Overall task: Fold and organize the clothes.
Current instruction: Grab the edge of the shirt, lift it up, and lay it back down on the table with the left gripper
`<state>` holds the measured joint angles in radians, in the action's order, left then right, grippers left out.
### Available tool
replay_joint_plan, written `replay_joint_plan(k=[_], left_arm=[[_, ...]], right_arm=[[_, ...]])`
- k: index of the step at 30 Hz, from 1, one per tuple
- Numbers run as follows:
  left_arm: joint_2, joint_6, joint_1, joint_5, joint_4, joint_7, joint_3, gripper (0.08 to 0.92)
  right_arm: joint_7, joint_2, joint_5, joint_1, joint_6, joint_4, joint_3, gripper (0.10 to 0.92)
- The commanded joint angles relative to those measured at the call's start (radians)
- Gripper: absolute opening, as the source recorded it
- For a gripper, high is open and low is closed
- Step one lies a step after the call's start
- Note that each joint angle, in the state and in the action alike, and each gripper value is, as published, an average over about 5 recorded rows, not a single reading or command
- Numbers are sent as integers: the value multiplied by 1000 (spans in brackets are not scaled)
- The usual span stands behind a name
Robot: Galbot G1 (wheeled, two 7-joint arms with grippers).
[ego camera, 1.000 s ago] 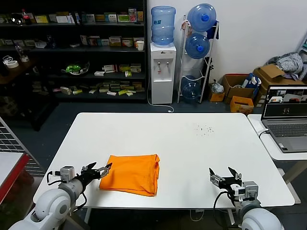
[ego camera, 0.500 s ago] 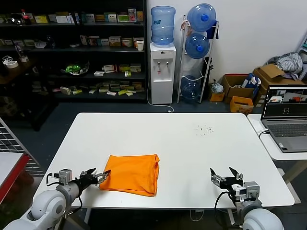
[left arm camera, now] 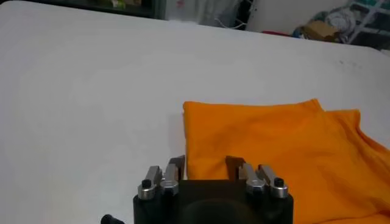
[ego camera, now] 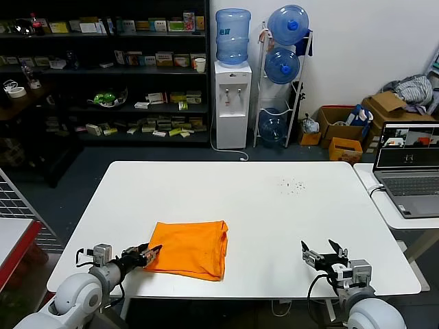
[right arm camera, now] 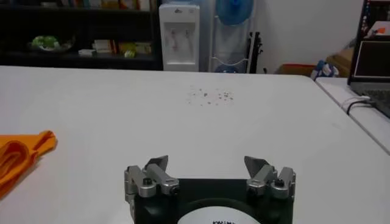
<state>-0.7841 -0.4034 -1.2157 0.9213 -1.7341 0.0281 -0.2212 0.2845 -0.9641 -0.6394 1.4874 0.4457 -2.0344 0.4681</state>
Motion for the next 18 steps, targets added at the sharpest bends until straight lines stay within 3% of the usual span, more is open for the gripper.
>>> replay_joint_plan(k=[1,13,18], left_arm=[[-9,25,5,-26,8,-10,17,466],[-58,107,-58,-104,-128,17,-70,134],[-84,88,-116,-159,-225,76,-151,107]], right_arm=[[0,-2,0,0,-1,-1,-1,823],[-25,-8,4,1,-54,4,3,823],[-40,-15,10,-1,-87,4,4,823]])
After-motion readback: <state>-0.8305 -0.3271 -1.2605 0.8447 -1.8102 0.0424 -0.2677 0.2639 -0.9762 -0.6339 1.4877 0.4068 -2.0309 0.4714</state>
